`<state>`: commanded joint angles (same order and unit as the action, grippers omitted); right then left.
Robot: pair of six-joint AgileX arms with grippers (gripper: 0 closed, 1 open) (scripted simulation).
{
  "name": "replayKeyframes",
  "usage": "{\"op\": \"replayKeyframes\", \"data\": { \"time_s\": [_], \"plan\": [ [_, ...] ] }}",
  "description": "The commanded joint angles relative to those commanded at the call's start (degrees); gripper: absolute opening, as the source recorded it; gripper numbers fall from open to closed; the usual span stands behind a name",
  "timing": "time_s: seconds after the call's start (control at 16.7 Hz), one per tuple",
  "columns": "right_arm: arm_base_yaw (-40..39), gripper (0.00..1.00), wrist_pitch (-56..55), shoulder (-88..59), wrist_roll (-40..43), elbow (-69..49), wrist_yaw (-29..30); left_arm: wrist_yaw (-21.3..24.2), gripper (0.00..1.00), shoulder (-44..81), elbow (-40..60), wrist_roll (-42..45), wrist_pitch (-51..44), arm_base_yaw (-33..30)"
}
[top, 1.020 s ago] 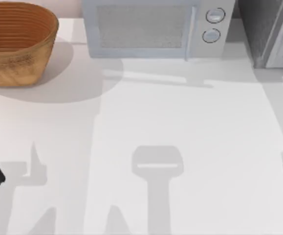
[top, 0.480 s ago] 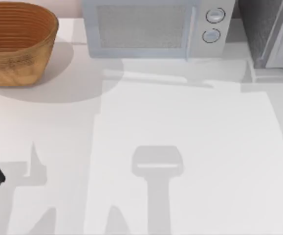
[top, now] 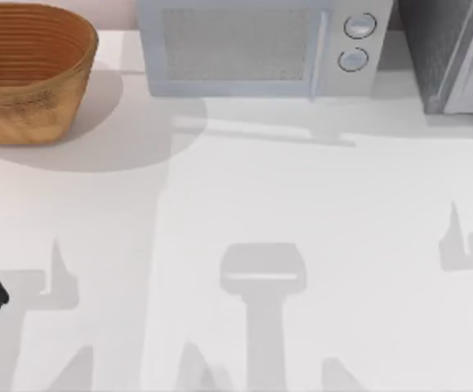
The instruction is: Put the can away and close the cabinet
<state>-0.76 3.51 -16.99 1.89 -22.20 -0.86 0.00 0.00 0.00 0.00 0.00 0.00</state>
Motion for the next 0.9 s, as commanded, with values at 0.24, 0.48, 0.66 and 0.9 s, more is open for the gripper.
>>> {"op": "replayKeyframes", "data": {
  "time_s": [0.24, 0.48, 0.66, 0.9],
  "plan": [
    [0.5, 1.0, -2.6, 12.1, -1.2, 15.8, 0.5, 0.0, 1.0, 0.0, 0.0, 0.0, 0.0, 0.0],
    [0.8, 1.0, -3.5, 17.0, -1.9, 22.2, 0.9, 0.0, 1.0, 0.0, 0.0, 0.0, 0.0, 0.0],
    [0.8, 1.0, -3.5, 17.0, -1.9, 22.2, 0.9, 0.0, 1.0, 0.0, 0.0, 0.0, 0.0, 0.0],
    [1.2, 1.0, -3.8, 16.3, -1.8, 21.9, 0.7, 0.0, 1.0, 0.0, 0.0, 0.0, 0.0, 0.0]
  ]
}}
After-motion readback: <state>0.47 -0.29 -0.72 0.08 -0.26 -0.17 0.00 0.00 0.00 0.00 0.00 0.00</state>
